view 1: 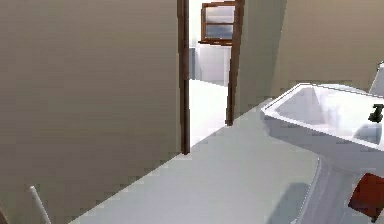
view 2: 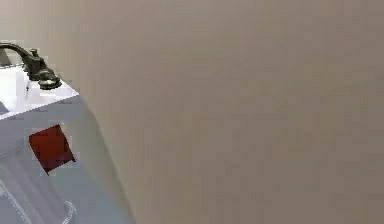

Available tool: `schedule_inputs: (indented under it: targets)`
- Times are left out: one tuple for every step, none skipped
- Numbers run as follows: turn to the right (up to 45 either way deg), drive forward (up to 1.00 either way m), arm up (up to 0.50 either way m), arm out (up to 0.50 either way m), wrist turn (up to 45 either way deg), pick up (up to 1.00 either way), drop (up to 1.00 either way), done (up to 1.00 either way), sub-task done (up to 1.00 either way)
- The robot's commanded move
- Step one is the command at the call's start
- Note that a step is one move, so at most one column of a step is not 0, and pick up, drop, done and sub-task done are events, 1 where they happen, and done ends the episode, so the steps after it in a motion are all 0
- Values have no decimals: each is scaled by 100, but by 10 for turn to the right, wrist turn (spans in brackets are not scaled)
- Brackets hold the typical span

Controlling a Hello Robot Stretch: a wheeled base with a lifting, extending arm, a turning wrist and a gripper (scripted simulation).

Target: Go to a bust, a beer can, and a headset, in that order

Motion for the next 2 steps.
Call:
schedule_inputs:
  targets:
    - [-30, 0, 0, 0, 0, 0, 0, 0, 0]
    - [0, 100, 0, 0, 0, 0, 0, 0, 0]
